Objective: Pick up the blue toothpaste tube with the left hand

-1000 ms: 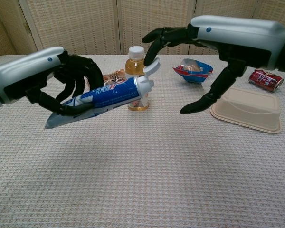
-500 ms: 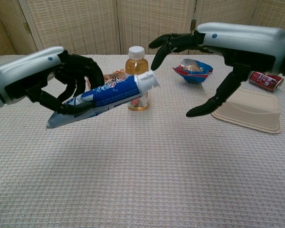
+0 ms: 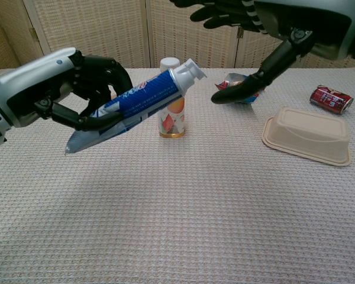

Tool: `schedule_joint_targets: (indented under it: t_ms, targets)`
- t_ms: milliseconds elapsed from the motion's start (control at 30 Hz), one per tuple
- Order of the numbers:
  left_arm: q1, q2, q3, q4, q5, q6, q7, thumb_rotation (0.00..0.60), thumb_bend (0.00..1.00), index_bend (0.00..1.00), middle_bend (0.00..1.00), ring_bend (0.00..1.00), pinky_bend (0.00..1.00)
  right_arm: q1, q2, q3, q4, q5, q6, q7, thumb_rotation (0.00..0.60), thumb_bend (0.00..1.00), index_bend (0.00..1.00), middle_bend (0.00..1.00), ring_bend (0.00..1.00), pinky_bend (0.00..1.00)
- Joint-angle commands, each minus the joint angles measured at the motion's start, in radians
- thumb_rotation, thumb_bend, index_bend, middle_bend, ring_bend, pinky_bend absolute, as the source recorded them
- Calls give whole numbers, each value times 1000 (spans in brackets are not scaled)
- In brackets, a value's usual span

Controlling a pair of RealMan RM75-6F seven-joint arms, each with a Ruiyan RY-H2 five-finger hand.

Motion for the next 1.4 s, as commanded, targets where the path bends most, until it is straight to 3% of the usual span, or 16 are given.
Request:
schedule_joint_targets:
  t_ms: [33, 100, 367, 800, 1400]
  targets:
    - [2, -27, -1, 23, 13, 24, -32, 600, 864, 777, 815, 741, 796, 21, 1, 13, -15, 31, -33, 45, 388, 82, 0, 0, 0, 0]
    - [4, -44, -2, 37, 20, 39, -42, 600, 867, 778, 816, 741, 796, 30, -5, 17, -13, 43, -46, 95, 348, 79, 0, 0, 0, 0]
    - [0, -71, -6, 65, 22, 52, -58, 600, 870, 779, 817, 742, 796, 59, -37, 19, 33, 37, -71, 226, 339, 78, 0, 0, 0, 0]
    - [-9, -72, -14, 47, 10, 44, -46, 600, 872, 780, 818, 742, 796, 117, -123, 36, 81, 62, -114, 244, 335, 78, 0, 0, 0, 0]
    - [-19, -74, -30, 25, -5, 40, -69, 600, 873, 780, 818, 742, 796, 138, -214, 50, 126, 46, -62, 312, 329, 78, 0, 0, 0, 0]
